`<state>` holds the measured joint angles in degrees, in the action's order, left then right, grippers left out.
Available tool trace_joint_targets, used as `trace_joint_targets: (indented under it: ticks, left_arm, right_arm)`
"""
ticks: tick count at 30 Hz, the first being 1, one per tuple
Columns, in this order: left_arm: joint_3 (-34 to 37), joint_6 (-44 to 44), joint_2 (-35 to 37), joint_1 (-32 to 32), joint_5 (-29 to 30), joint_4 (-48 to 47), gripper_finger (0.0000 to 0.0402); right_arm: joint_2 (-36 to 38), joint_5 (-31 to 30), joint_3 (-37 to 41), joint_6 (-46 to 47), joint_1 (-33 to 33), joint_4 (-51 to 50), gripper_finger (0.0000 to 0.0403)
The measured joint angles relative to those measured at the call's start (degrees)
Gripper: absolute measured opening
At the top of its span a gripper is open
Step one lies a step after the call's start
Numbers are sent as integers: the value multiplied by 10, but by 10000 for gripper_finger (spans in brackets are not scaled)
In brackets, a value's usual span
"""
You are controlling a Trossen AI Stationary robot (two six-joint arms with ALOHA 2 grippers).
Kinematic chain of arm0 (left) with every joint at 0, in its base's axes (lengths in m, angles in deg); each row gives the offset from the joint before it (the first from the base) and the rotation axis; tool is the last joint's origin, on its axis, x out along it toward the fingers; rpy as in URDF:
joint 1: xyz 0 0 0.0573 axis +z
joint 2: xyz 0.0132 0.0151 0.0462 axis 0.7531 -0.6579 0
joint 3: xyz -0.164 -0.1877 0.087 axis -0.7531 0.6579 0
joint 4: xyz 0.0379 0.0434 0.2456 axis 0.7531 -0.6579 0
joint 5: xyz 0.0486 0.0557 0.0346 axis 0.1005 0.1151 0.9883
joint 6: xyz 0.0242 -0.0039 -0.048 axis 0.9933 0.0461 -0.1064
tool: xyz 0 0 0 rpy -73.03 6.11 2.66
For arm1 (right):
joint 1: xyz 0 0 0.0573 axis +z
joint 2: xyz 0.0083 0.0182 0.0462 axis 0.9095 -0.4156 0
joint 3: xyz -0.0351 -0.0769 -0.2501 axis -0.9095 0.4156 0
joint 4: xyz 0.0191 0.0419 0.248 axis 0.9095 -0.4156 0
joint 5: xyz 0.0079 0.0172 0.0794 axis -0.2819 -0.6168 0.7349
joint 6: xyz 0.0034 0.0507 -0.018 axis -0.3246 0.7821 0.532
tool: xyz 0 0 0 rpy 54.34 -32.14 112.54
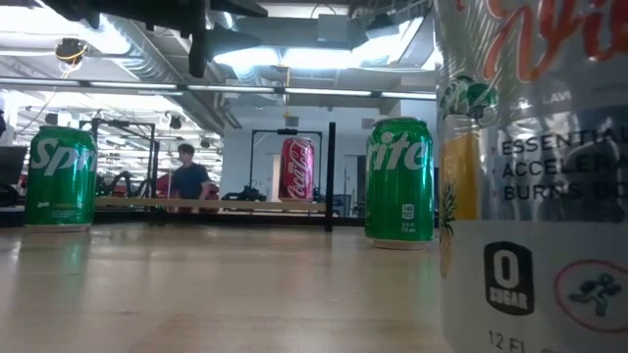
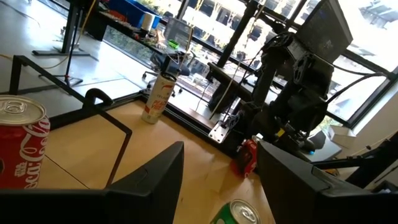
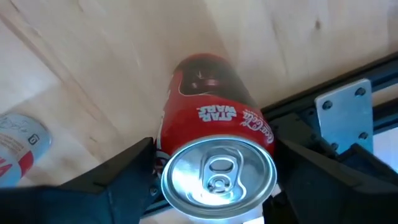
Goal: Place canned beverage on shelf
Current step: Put the red soda can on the shelf aligned with the other red soda can
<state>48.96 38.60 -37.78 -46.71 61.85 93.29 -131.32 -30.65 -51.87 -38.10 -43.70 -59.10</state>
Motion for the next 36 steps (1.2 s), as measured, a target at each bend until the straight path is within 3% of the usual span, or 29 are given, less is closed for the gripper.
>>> trace_joint_targets:
  ticks: [10,18,26,30,36]
  left_arm:
    - [0,2,0,0,0,0,195]
    - [0,2,0,0,0,0,195]
    - [0,1,0,0,0,0,195]
    - [0,-42,0,0,0,0,195]
    - [0,-49,0,-5,3,0,195]
  right_arm:
    - [-22,-10,0,-29,0,5,284]
    - [-20,-35,-50,-43,0,24,228]
    - [-22,-51,-74,-43,0,76,229]
    - [-32,-61,-83,-51,0,121,228]
    - [-90,-71,-94,-100,0,160,226]
